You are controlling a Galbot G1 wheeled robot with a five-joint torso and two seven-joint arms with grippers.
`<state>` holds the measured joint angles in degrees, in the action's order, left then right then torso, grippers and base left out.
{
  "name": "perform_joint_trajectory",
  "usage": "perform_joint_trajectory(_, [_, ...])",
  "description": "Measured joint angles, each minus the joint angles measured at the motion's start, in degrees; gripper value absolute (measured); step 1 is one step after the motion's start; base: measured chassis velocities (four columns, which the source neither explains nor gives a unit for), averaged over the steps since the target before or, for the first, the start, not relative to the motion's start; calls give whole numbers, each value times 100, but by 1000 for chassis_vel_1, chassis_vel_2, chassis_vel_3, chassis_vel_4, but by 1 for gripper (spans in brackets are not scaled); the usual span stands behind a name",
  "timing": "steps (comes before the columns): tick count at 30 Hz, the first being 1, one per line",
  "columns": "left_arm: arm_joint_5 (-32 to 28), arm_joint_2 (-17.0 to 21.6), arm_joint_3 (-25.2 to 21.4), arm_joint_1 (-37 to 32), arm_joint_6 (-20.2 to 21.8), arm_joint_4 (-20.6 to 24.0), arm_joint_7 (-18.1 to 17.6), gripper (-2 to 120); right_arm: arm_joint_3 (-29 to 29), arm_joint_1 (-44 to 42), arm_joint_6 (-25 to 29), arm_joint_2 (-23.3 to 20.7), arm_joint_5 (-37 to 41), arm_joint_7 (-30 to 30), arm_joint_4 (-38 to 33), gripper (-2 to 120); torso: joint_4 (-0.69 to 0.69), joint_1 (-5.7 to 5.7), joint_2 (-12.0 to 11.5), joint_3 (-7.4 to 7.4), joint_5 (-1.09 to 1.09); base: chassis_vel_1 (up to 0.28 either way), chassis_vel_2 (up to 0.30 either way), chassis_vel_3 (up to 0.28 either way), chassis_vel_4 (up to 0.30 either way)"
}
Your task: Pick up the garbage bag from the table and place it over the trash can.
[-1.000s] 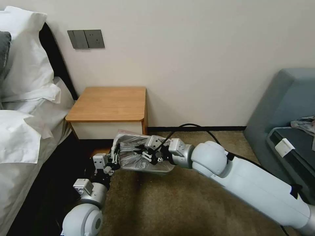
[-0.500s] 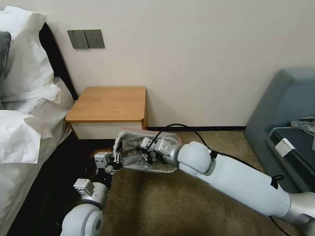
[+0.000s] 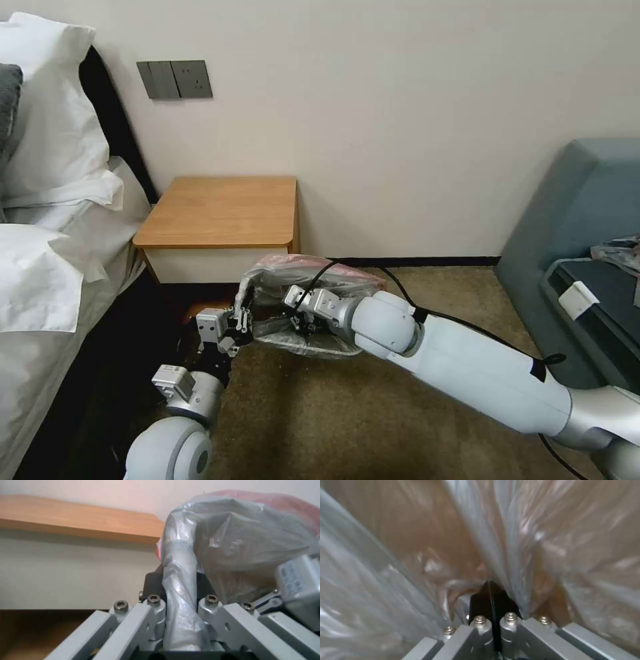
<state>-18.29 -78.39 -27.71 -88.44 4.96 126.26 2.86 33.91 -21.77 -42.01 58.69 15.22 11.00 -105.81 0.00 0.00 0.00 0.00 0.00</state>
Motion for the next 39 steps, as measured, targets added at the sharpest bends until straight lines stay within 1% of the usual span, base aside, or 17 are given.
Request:
perform_joint_trajectory(15, [206,-13,84,23,-37,1,80,6,210,129,3,58,-325,-18,426,0,0,0,0,0,0,0,0,0,0])
perform_joint_trajectory(23, [324,-23,122,14,-70,2,134,6,317,148,6,212,-497,-11,707,0,0,0,0,0,0,0,0,0,0])
perform_joint_trajectory(32, [361,-72,131,-79,-81,38,154,6,304,147,7,355,-836,295,990,0,0,-1,0,0,0,0,0,0,0])
perform_joint_trajectory(39, [351,-82,147,-83,-81,38,150,6,315,95,7,411,-899,312,1066,0,0,0,0,0,0,0,0,0,0])
